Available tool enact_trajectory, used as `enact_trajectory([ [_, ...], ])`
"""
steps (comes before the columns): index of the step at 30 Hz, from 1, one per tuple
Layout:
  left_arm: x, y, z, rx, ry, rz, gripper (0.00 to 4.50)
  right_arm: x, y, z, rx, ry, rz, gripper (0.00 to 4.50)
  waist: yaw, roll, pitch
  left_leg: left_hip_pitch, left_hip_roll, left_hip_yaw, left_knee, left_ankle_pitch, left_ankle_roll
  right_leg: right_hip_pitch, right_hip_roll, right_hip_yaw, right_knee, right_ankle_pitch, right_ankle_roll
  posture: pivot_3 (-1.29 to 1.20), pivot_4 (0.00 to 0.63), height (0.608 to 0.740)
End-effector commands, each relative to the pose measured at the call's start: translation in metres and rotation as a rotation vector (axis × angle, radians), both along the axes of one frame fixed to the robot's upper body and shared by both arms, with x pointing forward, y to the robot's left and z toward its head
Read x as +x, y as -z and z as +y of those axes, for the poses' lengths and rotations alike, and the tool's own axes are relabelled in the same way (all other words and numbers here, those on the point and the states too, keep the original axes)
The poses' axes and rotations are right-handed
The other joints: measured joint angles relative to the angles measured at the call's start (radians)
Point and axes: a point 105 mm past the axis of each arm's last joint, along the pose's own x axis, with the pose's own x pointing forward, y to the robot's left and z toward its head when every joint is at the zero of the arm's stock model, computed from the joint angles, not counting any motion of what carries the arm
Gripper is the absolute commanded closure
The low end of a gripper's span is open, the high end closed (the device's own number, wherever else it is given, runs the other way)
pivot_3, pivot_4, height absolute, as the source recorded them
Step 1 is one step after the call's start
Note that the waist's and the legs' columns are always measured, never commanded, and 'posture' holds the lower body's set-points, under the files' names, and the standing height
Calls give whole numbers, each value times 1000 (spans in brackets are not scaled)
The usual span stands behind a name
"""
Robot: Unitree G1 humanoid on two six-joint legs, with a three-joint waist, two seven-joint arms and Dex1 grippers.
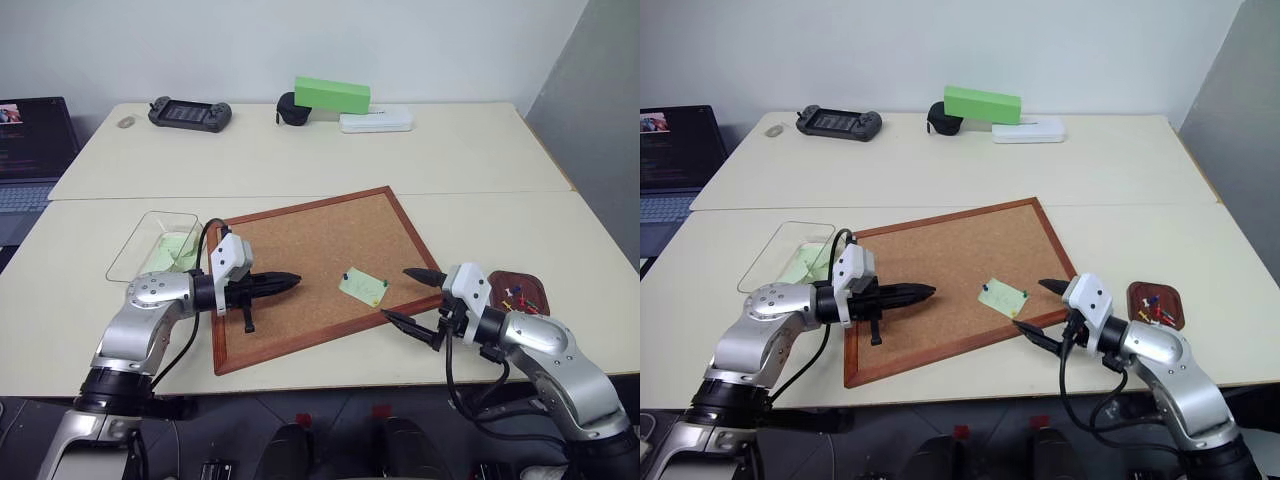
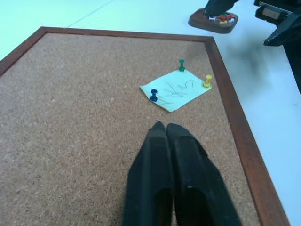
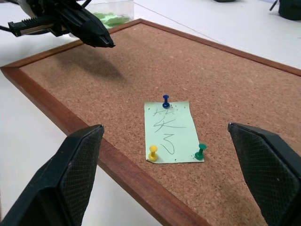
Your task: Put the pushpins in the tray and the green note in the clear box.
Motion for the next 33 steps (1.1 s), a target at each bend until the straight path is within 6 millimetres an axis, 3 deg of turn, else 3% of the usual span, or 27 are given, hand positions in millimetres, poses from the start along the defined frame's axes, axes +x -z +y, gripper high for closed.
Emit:
enact_trajectory([
  [1, 3, 3, -5, 1, 2, -18, 4463, 5, -10, 8, 51, -18, -22, 0, -1, 0, 0, 0, 0, 0, 0, 0, 0, 0, 0, 0, 0, 0, 0, 0, 150, 740],
  [3, 3, 12, -8, 6, -6, 3, 4463, 9, -10, 9, 71, -3, -8, 0, -1, 0, 0, 0, 0, 0, 0, 0, 0, 0, 0, 0, 0, 0, 0, 0, 150, 740],
  [7, -7, 62, -5, 126, -15, 130, 4463, 17, -3, 13, 65, 2, 11, 0, -2, 0, 0, 0, 0, 1, 0, 0, 0, 0, 0, 1, 0, 0, 0, 0, 150, 740],
  [10, -11, 81, 0, 173, -19, 189, 4463, 22, 2, 14, 56, 8, 24, 0, -1, 1, -1, 1, 0, 0, 0, 0, 0, 0, 0, 0, 0, 0, 0, 0, 150, 740],
  [21, -8, 82, 2, 168, -20, 192, 4463, 39, 14, 19, 47, 24, 44, 0, -5, 9, -6, 16, 0, 2, -2, 0, 1, 15, 1, 2, -1, 0, 0, 0, 150, 740],
  [29, -8, 76, 5, 167, -15, 187, 4463, 50, 12, 56, -35, -59, -9, 0, -4, 10, -7, 16, 1, 1, -2, 0, 1, 14, 2, 2, -1, 0, 0, 0, 150, 740],
  [33, -10, 74, 5, 168, -11, 185, 4463, 55, 15, 65, -64, -65, 4, 0, -4, 10, -7, 16, 1, 1, -2, 0, 1, 13, 2, 2, 0, 0, 0, 0, 150, 740],
])
